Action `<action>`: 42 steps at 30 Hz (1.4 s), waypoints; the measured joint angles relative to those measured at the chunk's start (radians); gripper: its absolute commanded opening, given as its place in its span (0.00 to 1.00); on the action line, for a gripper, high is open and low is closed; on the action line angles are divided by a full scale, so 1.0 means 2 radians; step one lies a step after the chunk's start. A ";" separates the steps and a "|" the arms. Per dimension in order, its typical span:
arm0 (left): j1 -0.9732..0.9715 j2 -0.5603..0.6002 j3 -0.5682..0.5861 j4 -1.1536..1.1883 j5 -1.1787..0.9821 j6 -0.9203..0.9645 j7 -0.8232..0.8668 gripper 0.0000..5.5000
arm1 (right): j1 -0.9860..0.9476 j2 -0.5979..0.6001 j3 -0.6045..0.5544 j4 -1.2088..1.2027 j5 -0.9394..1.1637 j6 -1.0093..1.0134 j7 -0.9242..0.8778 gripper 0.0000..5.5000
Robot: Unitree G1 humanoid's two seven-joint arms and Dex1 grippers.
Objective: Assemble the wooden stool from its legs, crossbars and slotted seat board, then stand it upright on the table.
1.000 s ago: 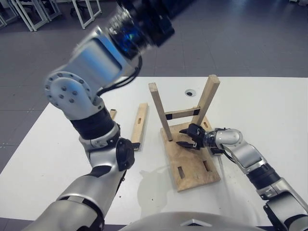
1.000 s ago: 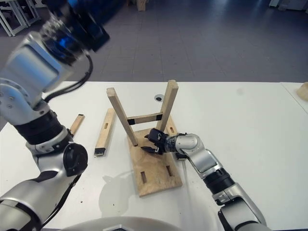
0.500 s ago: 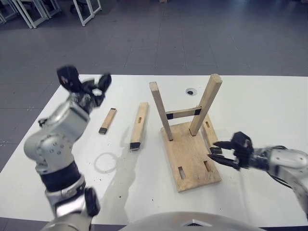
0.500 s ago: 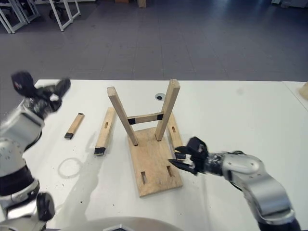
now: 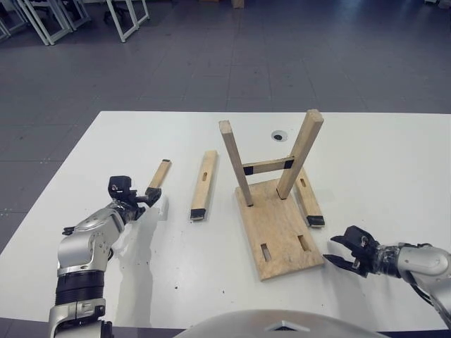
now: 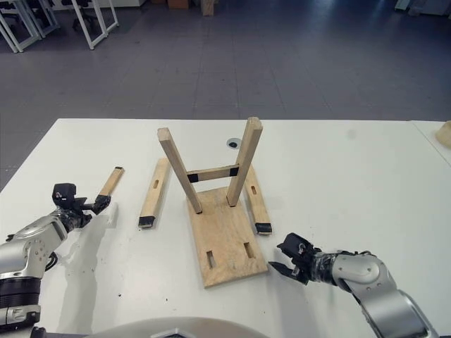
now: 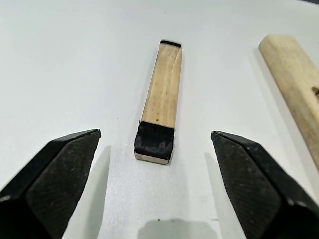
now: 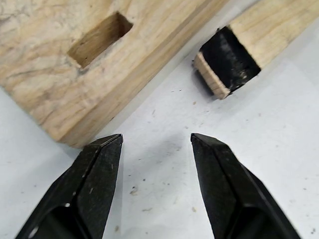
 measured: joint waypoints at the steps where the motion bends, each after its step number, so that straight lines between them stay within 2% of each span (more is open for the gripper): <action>1: -0.003 0.001 -0.002 0.017 0.008 -0.011 -0.010 0.75 | -0.007 0.000 0.000 0.004 -0.002 0.000 -0.002 0.46; 8: -0.061 0.008 -0.026 0.124 0.057 -0.077 -0.070 0.75 | -0.060 0.020 0.040 0.006 -0.006 0.004 -0.011 0.46; 10: -0.075 0.011 -0.038 0.143 0.064 -0.085 -0.093 0.71 | -0.070 0.024 0.052 -0.001 -0.006 0.012 -0.015 0.46; 27: -0.070 -0.014 -0.035 0.135 0.065 -0.093 -0.111 0.25 | -0.165 0.105 0.125 0.021 -0.040 0.034 -0.074 0.46; 32: -0.053 -0.032 -0.024 0.095 0.051 -0.072 -0.098 0.25 | -0.164 0.108 0.128 0.022 -0.041 0.034 -0.076 0.46; 36: -0.035 -0.062 -0.003 0.013 0.027 -0.019 -0.058 0.25 | -0.191 0.114 0.135 0.055 -0.050 0.027 -0.076 0.46; 42: -0.045 -0.073 0.020 -0.116 -0.009 0.046 -0.008 0.25 | -0.246 0.143 0.156 0.118 -0.070 0.004 -0.081 0.46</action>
